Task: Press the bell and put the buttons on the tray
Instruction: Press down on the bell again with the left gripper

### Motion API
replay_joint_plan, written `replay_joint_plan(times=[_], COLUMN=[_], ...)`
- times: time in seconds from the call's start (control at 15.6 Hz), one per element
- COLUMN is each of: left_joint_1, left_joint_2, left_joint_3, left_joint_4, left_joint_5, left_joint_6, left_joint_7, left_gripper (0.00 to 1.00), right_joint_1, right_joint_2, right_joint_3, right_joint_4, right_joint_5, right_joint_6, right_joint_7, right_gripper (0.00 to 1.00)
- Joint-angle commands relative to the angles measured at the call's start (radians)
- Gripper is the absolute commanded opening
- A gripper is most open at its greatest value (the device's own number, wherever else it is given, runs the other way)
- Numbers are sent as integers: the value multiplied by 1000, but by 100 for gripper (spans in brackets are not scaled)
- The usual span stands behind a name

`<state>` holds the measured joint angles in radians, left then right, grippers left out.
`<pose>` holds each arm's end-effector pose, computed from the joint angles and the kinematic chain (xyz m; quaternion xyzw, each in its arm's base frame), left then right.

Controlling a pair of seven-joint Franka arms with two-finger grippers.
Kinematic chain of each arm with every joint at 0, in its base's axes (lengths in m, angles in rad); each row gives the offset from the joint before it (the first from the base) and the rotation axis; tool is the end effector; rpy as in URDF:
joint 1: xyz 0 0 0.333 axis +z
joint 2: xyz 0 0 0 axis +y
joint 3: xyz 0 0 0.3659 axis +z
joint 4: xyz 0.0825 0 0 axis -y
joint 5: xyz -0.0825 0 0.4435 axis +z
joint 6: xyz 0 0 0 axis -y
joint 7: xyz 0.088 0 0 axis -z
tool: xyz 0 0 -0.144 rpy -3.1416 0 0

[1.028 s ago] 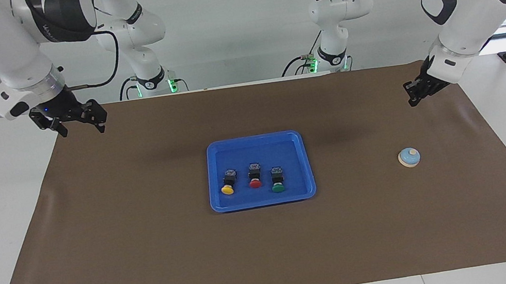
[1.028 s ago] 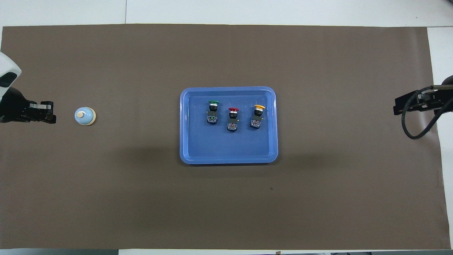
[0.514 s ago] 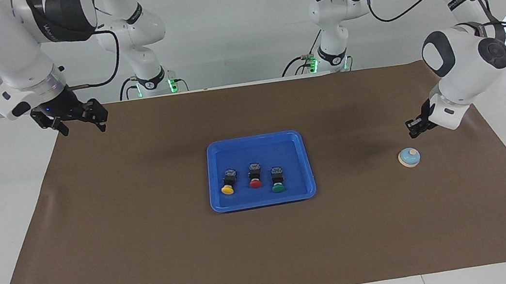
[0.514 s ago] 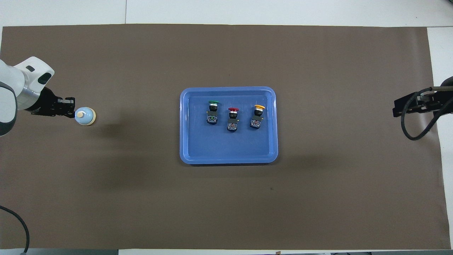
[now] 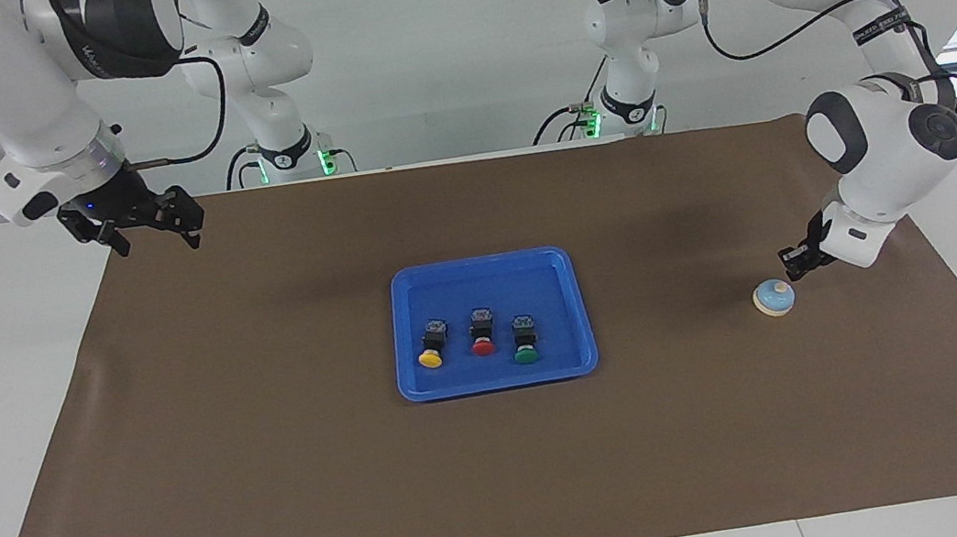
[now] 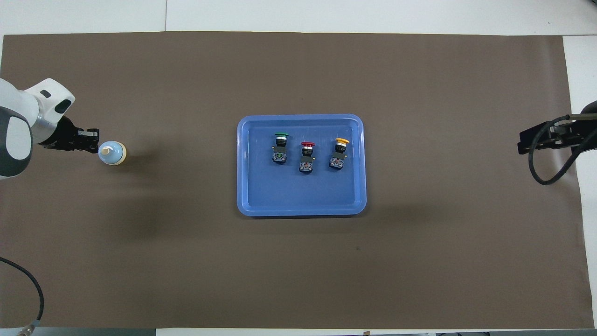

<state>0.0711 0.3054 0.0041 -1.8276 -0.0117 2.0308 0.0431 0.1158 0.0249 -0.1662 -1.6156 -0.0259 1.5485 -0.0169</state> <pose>0.6789 0.0500 0.3383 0.9985 0.0188 -0.0507 0.0075 0.6132 -0.0336 0.5969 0.9987 -0.0165 -0.0463 0.0135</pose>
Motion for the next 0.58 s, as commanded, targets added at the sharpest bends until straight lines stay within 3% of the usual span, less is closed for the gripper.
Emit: replay_joint_plan(times=[0.0, 0.19, 0.51], left_joint_1=[-11, -13, -11], left_joint_2=[31, 29, 20], left_joint_3=[0, 0, -1], left_joint_4=[-21, -90, 63], left_joint_5=[44, 44, 44], left_joint_6=[66, 149, -69], left_joint_7=[9, 9, 11], left_gripper=[0, 0, 0], right_joint_1=[-10, -10, -10], right_joint_2=[-23, -23, -23], right_joint_3=[8, 8, 8], right_joint_4=[-23, -23, -23], right_joint_5=[9, 9, 9], right_joint_6=[-7, -7, -7], right_joint_7=[-28, -28, -26], right_gripper=[100, 100, 100])
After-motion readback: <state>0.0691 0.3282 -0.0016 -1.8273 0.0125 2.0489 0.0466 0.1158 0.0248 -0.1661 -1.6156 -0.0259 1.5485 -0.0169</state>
